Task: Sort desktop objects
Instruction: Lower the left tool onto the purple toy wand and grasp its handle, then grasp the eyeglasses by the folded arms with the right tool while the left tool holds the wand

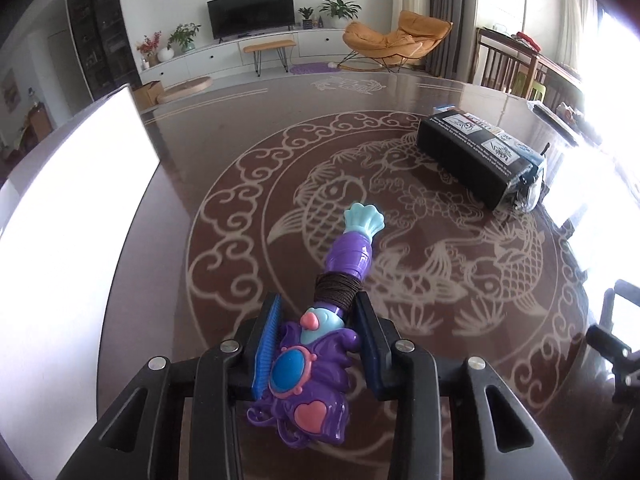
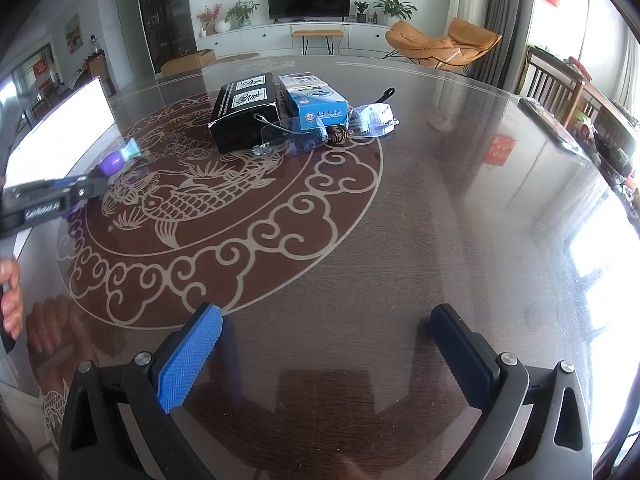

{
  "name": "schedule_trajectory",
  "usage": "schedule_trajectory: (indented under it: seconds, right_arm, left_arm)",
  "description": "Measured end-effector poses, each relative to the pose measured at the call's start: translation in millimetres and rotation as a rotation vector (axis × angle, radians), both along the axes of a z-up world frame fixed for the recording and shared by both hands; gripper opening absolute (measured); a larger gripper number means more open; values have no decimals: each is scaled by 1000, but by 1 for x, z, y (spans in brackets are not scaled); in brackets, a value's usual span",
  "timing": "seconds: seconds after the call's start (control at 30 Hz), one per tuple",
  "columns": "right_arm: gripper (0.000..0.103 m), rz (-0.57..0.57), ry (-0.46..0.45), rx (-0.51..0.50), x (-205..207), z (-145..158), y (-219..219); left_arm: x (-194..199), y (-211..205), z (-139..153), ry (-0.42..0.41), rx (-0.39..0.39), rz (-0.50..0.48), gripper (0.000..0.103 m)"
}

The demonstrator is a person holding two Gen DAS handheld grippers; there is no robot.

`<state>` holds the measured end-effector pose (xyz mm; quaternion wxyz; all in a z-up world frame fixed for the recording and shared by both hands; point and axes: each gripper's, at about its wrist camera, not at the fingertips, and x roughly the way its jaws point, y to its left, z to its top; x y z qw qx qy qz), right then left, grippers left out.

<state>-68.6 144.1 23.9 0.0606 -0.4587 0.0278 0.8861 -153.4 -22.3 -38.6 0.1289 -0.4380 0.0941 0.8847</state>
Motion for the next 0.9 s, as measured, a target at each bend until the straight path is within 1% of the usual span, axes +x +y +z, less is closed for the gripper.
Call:
schedule_trajectory:
  seconds: [0.07,0.13,0.2,0.23,0.27,0.3,0.33,0.37,0.5,0.57,0.9]
  right_arm:
    - [103,0,0,0,0,0,0]
    - [103,0,0,0,0,0,0]
    - [103,0,0,0,0,0,0]
    - [103,0,0,0,0,0,0]
    - [103,0,0,0,0,0,0]
    - [103,0,0,0,0,0,0]
    - [103,0,0,0,0,0,0]
    - [103,0,0,0,0,0,0]
    - [103,0,0,0,0,0,0]
    - [103,0,0,0,0,0,0]
    - [103,0,0,0,0,-1,0]
  left_arm:
    - [21,-10,-1,15,-1,16,37]
    - [32,-17,-1,22,2,18,37]
    - [33,-20,-2,17,2,19,43]
    - [31,-23,-2,12,1,24,56]
    - [28,-23,-3,-3,6,28,74]
    - [23,-22,-4,-27,17,25,79]
    - [22,-23,-6,-39,29,22,81]
    - [22,-23,-7,-43,30,19,84]
    - [22,-22,-8,-50,27,16,90]
    - [21,-19,-10,-65,20,11,103]
    - [23,-19,-11,-68,23,12,103]
